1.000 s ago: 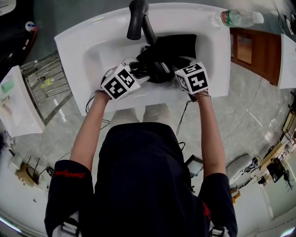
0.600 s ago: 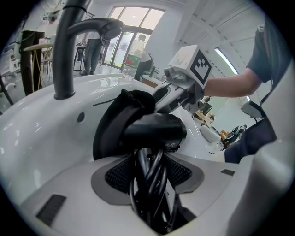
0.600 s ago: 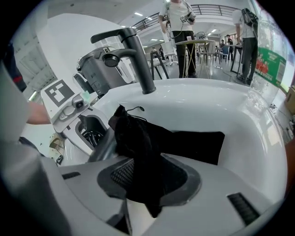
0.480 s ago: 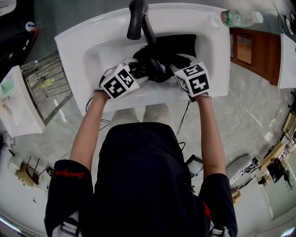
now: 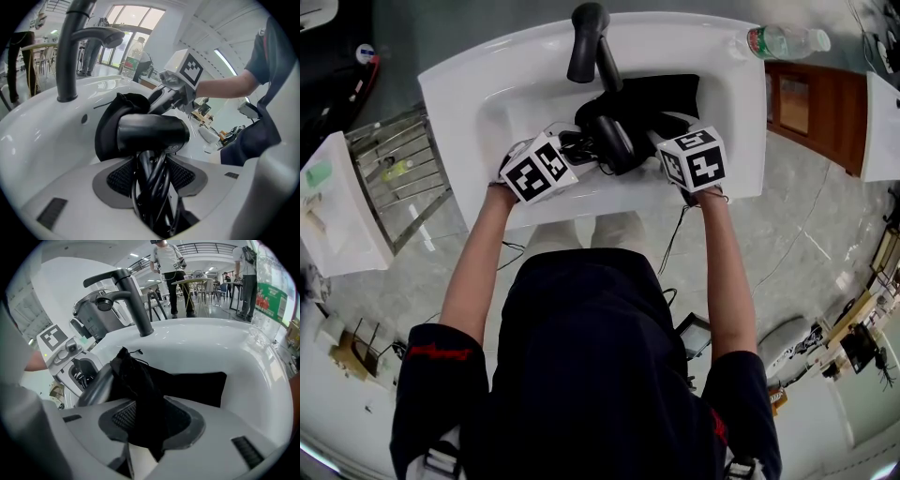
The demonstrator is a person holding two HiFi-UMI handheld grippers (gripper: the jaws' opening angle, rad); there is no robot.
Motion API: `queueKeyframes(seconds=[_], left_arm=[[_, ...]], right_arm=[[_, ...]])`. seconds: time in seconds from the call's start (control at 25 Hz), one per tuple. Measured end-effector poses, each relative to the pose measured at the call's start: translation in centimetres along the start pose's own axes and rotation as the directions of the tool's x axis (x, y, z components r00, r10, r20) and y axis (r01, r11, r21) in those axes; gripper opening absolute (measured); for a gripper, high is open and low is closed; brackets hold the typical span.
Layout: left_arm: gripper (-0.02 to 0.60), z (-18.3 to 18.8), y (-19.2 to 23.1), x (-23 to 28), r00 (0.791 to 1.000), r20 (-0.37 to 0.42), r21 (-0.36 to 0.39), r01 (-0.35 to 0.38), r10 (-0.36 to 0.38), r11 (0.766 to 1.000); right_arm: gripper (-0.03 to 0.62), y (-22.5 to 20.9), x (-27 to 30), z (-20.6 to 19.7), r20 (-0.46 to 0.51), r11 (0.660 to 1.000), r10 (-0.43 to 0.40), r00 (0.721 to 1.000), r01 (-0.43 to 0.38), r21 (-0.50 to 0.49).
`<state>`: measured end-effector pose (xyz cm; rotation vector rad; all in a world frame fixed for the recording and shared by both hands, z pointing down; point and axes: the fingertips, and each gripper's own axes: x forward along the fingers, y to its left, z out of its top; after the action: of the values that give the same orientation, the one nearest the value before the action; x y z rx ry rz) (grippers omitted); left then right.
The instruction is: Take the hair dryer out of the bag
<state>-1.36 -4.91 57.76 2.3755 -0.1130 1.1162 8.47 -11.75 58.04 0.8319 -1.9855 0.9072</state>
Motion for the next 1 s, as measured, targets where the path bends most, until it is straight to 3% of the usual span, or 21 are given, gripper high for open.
queueKeyframes(seconds=[0.4, 0.84, 1.0], left_arm=[[0.219, -0.2, 0.3, -2.3, 0.998, 0.037, -0.036, -0.042, 0.043, 0.998], [0.219, 0.1, 0.3, -6.1, 0.986, 0.130, -0.078, -0.098, 0.107, 0.992], [0.219, 0.0, 0.1, -7.5, 0.976, 0.182, -0.126, -0.095, 0.117, 0.987]], right_arm=[[0.146, 1.1, -1.5, 1.2, 0.037, 1.000, 0.005, 0.999, -0.005, 0.005], [0.146, 3.1, -4.3, 2.5, 0.110, 0.999, -0.031, 0.993, 0.027, 0.040], [0.146, 4.6, -5.1, 2.8, 0.130, 0.998, -0.057, 0.990, 0.054, 0.027]])
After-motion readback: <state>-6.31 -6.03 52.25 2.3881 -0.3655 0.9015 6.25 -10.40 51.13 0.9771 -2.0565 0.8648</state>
